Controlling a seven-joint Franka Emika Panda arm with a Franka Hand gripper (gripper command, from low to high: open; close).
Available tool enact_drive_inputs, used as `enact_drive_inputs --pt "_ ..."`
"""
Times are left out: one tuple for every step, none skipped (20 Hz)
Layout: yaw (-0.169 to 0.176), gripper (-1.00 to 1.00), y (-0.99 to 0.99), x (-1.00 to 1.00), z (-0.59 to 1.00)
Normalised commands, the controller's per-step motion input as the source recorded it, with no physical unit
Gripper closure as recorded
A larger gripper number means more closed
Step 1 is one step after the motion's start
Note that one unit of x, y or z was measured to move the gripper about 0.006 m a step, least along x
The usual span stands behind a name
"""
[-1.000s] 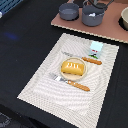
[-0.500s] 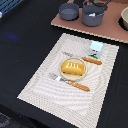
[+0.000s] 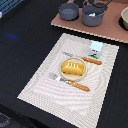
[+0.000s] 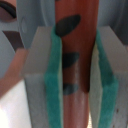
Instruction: Interact with the objects in diverse but meaningful ways.
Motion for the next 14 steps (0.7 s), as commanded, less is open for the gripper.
enact_drive_inputs --pt "-0.023 1.0 -0.08 0.0 -0.02" --pt "-0.024 1.0 -0.12 0.0 0.0" --pt "-0.023 1.0 -0.1 0.0 0.0" --pt "-0.018 1.0 -0.07 0.0 0.0" --pt "-0.007 1.0 -0.02 0.0 0.0" --pt "-0.003 1.0 0.0 0.0 0.0" --pt "0.0 1.0 0.0 0.0 0.0" --pt "0.0 -1.0 0.0 0.0 0.0" --pt "0.0 -1.0 0.0 0.0 0.0" --pt "0.0 -1.0 0.0 0.0 0.0" --pt "0.0 -1.0 0.0 0.0 0.0" --pt "0.0 -1.0 0.0 0.0 0.0" --pt "-0.002 -1.0 0.0 0.0 0.0" --pt "-0.005 -1.0 0.0 0.0 0.0"
